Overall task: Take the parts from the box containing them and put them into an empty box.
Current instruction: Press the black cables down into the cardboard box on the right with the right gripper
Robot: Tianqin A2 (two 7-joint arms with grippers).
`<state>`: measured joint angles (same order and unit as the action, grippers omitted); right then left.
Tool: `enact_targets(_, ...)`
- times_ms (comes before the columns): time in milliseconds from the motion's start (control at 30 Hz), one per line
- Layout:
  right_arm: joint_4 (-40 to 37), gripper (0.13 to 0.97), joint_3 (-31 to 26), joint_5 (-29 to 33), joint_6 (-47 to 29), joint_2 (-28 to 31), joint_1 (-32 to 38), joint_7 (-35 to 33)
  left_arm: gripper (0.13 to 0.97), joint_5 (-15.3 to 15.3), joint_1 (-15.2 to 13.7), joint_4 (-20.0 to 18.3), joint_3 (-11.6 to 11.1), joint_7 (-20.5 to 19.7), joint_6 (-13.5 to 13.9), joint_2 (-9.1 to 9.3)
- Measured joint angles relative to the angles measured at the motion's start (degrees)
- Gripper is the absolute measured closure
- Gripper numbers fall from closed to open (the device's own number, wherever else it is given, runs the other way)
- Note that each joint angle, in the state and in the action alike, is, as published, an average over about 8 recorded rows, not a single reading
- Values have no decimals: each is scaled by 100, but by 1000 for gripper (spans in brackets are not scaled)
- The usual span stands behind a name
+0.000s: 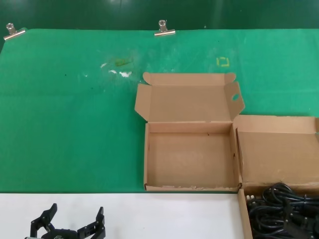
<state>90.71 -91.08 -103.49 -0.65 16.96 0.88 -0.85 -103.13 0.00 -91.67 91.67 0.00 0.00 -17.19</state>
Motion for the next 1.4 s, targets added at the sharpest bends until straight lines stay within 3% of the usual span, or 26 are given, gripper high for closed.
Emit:
enact_targets(500, 0, 129, 0, 0, 0, 0, 0, 0, 412, 0, 0, 0, 0, 0, 0, 0)
enact_targets(633, 0, 129, 0, 0, 0, 0, 0, 0, 412, 0, 0, 0, 0, 0, 0, 0)
enact_targets(900, 0, 129, 0, 0, 0, 0, 0, 0, 333, 0, 0, 0, 0, 0, 0, 0)
enact_targets(1233, 0, 129, 0, 0, 0, 0, 0, 0, 345, 0, 0, 0, 0, 0, 0, 0)
enact_targets(1400, 0, 129, 0, 0, 0, 0, 0, 0, 402, 0, 0, 0, 0, 0, 0, 0)
